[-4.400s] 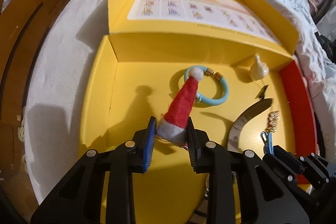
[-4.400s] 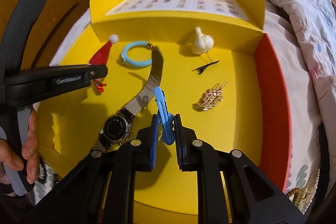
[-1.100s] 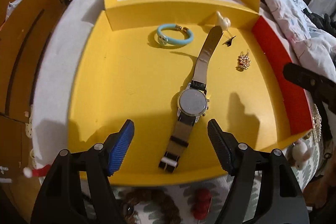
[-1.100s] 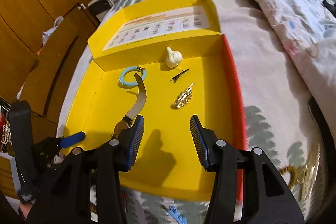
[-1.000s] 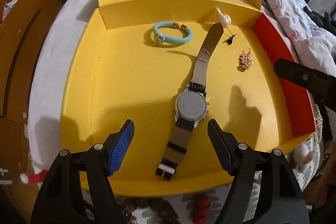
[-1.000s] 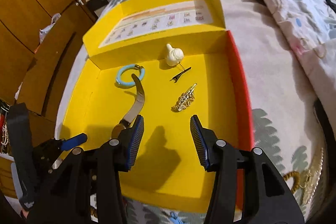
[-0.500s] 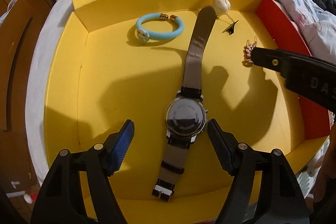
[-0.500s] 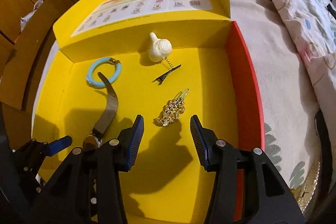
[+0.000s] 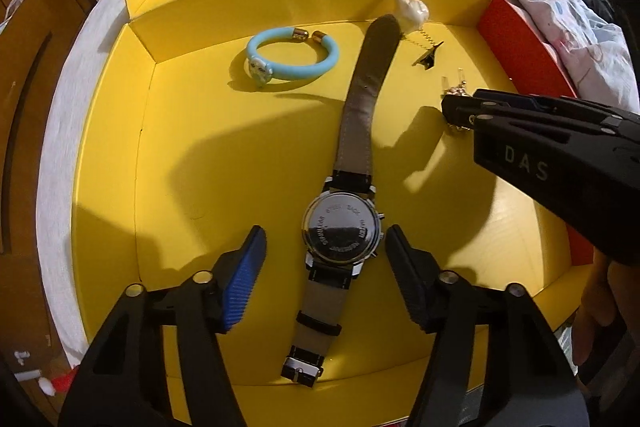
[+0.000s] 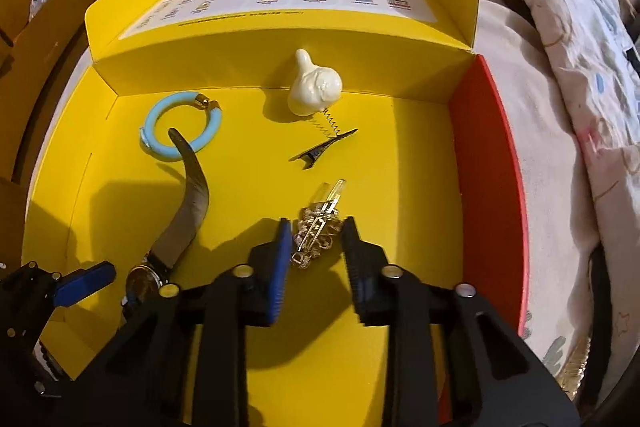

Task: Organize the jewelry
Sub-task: 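Grasp the wristwatch with left gripper while right grasps the gold hairpin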

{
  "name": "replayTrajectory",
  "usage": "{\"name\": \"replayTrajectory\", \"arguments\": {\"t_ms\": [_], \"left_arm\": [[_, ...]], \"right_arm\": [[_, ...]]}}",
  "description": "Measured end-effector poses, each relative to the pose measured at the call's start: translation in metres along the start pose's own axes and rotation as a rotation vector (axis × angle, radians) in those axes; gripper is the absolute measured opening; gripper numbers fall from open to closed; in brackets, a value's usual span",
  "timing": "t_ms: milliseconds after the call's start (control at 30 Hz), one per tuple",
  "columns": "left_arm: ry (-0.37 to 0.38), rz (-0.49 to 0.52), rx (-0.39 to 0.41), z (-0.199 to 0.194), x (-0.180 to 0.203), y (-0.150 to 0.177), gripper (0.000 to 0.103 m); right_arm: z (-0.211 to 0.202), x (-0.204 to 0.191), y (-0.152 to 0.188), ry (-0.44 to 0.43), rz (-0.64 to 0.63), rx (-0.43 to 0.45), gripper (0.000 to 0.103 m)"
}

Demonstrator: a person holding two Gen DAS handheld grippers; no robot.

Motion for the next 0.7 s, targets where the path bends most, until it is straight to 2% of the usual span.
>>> {"name": "replayTrajectory", "arguments": {"t_ms": [167, 333, 467, 700], "left_arm": [[0.008, 0.005, 0.005, -0.004, 0.003, 0.001, 0.041], [0.030, -0.026, 0.010, -0.005, 0.002, -0.001, 0.041], [0.048, -0.053, 0.002, -0.005, -0.008, -0.002, 0.041], [0.053, -0.090, 0.038, -0.025, -0.023, -0.017, 0.041]], "right_arm": [[-0.002, 0.003, 0.000, -0.039, 0.017, 0.003, 0.025], [-0.010, 0.006, -0.003, -0.050, 0.035, 0.020, 0.021], [-0.020, 0.006, -0.006, -0.067, 0.044, 0.041, 0.021], [-0.030, 0.000, -0.010, -0.096, 0.049, 0.063, 0.021]]}}
Point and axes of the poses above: each gripper's, at about its wrist camera, not at the fingertips, and z roughly the way its jaws point, x to its right, y to its underside, the point moved 10 cm from there along z, roughly the way its jaws point, and after that the axes turned 14 degrees about -y, right-handed, at the moved point
